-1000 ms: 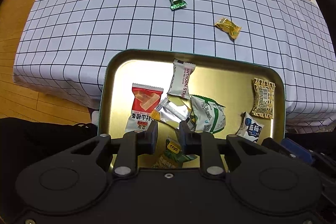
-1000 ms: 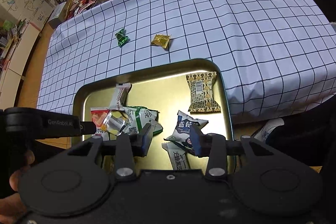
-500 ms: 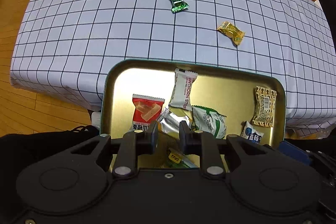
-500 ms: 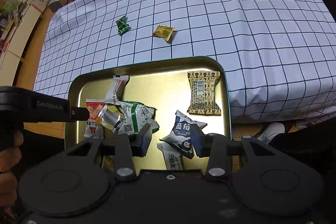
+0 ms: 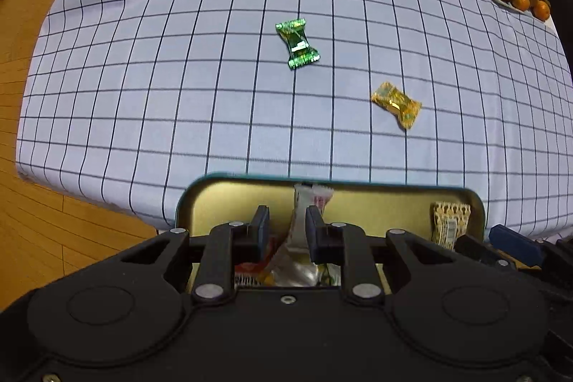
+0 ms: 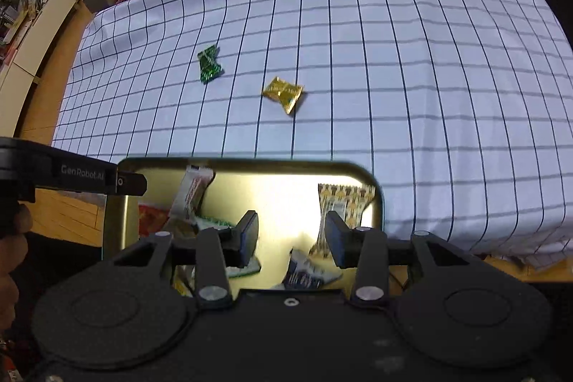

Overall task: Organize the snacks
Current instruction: 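Move both grippers back from the tray to the green and gold candies, then grasp the green foil candy with the left gripper while the right grasps the gold foil candy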

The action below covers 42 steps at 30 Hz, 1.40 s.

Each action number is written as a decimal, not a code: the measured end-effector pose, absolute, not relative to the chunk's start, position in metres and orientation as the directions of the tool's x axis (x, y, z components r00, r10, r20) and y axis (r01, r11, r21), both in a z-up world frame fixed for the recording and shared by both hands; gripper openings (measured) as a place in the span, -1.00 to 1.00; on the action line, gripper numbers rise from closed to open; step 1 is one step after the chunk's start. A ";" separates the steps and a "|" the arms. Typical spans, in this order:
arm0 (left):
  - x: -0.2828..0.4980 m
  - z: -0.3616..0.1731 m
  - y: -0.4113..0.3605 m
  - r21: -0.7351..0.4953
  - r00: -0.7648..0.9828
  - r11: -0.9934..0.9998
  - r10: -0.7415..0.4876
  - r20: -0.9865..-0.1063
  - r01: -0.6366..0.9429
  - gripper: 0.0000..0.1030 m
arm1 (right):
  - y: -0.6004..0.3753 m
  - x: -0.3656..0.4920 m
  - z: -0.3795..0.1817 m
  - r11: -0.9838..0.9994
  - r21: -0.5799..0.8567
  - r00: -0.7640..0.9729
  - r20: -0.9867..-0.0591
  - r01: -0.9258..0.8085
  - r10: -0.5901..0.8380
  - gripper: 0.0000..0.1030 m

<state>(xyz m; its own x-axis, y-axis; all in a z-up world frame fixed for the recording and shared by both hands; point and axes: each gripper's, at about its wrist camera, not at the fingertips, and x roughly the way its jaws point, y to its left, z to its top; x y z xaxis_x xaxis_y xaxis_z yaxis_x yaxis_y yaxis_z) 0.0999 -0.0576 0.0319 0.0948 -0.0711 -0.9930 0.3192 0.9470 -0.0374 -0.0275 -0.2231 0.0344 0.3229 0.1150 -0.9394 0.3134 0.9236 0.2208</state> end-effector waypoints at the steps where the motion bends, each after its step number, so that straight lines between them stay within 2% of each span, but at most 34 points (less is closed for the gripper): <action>1: 0.104 0.031 -0.059 -0.037 0.095 0.948 -0.070 -0.993 0.316 -0.43 | -0.225 -0.022 0.035 0.925 0.215 0.325 -0.940 0.312 0.109 -0.15; 21: 0.205 0.001 -0.080 -0.035 0.084 0.976 -0.055 -0.995 0.215 -0.43 | -0.244 0.097 0.010 0.954 0.136 0.293 -0.955 0.266 0.054 -0.15; 33: 0.233 -0.013 -0.082 0.015 0.085 0.958 -0.010 -0.996 0.288 -0.42 | -0.245 0.134 -0.017 0.951 0.203 0.299 -0.945 0.233 0.129 -0.12; 37: 0.233 -0.006 -0.082 0.067 0.141 0.933 0.017 -0.990 0.353 -0.42 | -0.243 0.137 -0.026 0.951 0.208 0.270 -0.952 0.230 0.143 -0.12; 39: 0.234 -0.002 -0.081 0.121 0.197 0.919 0.048 -0.979 0.375 -0.30 | -0.240 0.139 -0.028 0.955 0.199 0.264 -0.955 0.220 0.138 -0.12; 42: 0.235 0.000 -0.075 0.176 0.247 0.900 0.080 -0.966 0.399 -0.30 | -0.237 0.140 -0.030 0.960 0.193 0.262 -0.955 0.204 0.137 -0.12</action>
